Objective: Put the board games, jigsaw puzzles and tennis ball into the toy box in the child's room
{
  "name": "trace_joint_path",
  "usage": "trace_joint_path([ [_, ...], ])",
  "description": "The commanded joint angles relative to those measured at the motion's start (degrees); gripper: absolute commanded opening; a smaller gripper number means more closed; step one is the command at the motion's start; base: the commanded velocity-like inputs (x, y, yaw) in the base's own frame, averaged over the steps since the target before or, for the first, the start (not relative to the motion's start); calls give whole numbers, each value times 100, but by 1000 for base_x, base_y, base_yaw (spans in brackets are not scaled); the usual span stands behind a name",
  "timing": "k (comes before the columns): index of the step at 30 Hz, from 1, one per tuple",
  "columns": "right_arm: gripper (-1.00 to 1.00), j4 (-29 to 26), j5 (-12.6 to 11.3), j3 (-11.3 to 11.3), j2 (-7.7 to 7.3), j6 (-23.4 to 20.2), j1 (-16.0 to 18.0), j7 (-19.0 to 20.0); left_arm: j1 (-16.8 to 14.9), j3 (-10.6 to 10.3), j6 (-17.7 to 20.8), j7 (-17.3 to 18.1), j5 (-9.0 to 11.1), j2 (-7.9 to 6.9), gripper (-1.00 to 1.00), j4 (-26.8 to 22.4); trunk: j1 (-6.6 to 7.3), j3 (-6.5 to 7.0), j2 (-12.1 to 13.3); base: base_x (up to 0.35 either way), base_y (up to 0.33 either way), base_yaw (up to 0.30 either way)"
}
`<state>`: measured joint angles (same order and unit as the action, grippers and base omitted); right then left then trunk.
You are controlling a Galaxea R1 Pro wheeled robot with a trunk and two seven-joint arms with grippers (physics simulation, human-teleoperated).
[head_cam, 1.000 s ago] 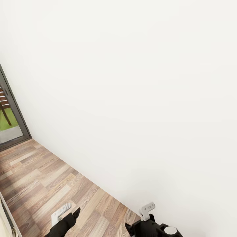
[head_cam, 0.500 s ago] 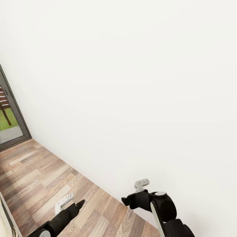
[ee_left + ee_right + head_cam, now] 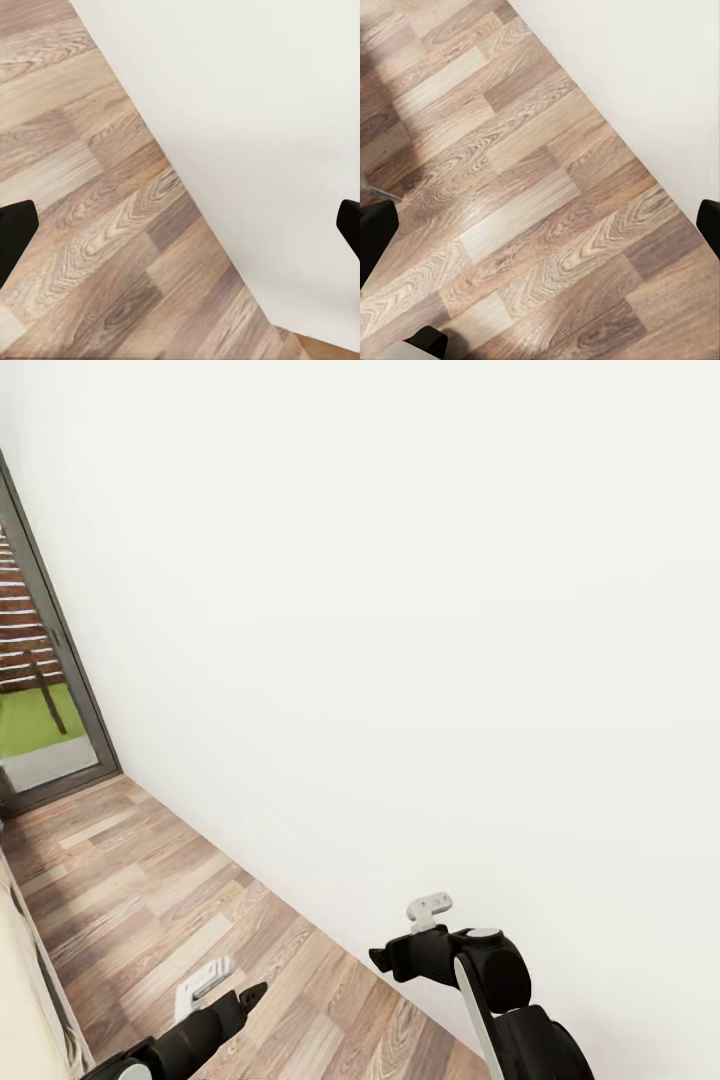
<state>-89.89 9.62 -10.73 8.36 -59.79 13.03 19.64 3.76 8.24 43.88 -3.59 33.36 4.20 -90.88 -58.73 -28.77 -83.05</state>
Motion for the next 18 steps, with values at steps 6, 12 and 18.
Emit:
trace_joint_path([
  [6, 100, 3, 64, 5, -4, -21, 17, 49, 13, -77, 92, -29, 69, 2, 100, -71, 0, 6, -3, 0, 0, 261],
  [12, 100, 5, 65, 7, -11, -21, 16, 52, 17, -116, 60, -18, 72, 8, 100, -93, 0, 14, -3, 0, 0, 264],
  [18, 100, 6, 66, 9, -17, 33, 4, 56, 18, -137, 48, -13, 73, 15, 100, -101, 0, 17, -3, 0, 0, 156],
])
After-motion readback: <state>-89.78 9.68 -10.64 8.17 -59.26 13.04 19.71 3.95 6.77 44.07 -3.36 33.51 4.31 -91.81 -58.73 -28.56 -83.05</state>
